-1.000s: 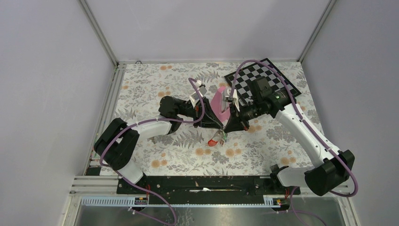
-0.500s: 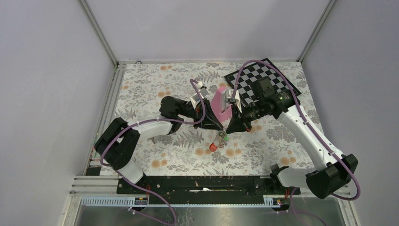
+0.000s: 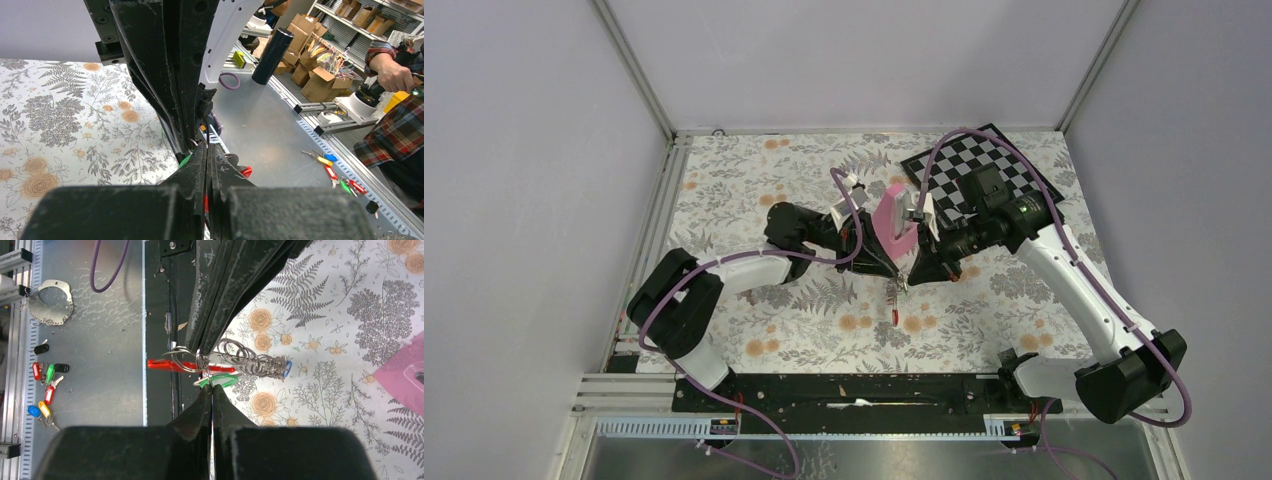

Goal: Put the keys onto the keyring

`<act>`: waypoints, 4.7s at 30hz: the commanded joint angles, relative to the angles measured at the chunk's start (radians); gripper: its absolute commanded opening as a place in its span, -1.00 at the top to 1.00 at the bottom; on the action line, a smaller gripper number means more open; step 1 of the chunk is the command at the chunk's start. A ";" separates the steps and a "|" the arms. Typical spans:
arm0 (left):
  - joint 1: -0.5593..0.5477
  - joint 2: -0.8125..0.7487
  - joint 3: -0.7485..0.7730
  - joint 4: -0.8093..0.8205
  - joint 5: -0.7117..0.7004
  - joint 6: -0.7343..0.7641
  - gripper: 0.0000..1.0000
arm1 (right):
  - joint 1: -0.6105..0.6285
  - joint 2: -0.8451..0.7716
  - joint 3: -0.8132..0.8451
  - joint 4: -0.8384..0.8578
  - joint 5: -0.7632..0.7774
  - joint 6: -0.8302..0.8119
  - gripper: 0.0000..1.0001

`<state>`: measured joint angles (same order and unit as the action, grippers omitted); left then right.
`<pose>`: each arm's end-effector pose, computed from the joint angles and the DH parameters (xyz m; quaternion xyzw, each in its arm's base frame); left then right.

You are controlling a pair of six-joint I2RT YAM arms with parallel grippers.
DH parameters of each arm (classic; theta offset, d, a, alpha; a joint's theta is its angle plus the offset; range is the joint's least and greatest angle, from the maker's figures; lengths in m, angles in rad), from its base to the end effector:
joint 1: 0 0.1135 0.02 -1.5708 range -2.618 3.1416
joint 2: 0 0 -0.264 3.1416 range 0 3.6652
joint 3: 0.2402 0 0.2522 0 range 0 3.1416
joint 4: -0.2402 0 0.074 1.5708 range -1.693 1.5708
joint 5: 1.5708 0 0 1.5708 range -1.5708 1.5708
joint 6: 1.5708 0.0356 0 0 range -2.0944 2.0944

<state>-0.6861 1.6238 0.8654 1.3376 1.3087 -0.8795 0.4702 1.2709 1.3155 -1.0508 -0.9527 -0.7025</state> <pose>0.2279 -0.2311 0.2978 0.4964 0.4274 -0.6975 0.2906 0.1961 0.1322 0.3566 -0.5787 0.6403 0.4087 0.2969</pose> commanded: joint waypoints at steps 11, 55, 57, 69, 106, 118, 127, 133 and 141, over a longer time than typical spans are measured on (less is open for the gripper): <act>0.002 0.018 0.070 0.064 0.107 0.008 1.00 | -0.004 -0.027 0.041 -0.036 0.093 0.012 1.00; 0.404 0.017 0.081 0.111 0.144 -0.101 -0.40 | 0.108 -0.046 -0.098 0.103 0.429 -0.007 1.00; 0.414 0.026 0.087 0.147 0.158 -0.137 -0.53 | 0.100 -0.066 -0.173 0.105 0.487 -0.008 1.00; 0.519 0.038 0.127 0.245 0.218 -0.255 -0.98 | 0.042 -0.197 -0.492 0.134 0.764 -0.063 1.00; 0.619 -0.028 0.228 0.249 0.043 -0.715 -0.98 | -0.067 -0.073 -0.502 0.281 0.763 0.045 -0.09; 0.622 -0.305 0.158 -0.756 -0.077 0.222 -0.98 | -0.073 -0.155 -0.481 0.231 0.627 0.043 -0.09; 0.545 -0.282 0.347 -1.567 -0.458 0.972 -0.98 | -0.073 -0.228 -0.561 0.124 0.583 -0.077 -0.11; 0.539 -0.304 0.333 -1.853 -0.610 1.252 -0.98 | -0.068 -0.289 -0.634 0.086 0.633 -0.168 -0.12; 0.539 -0.276 0.316 -2.003 -0.645 1.341 -0.98 | 0.010 -0.308 -0.738 0.121 0.762 -0.312 -0.12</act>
<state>-0.1455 1.3384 1.1774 -0.5858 0.7059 0.3676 0.4343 0.9638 0.6350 -0.9436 -0.2691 -0.9142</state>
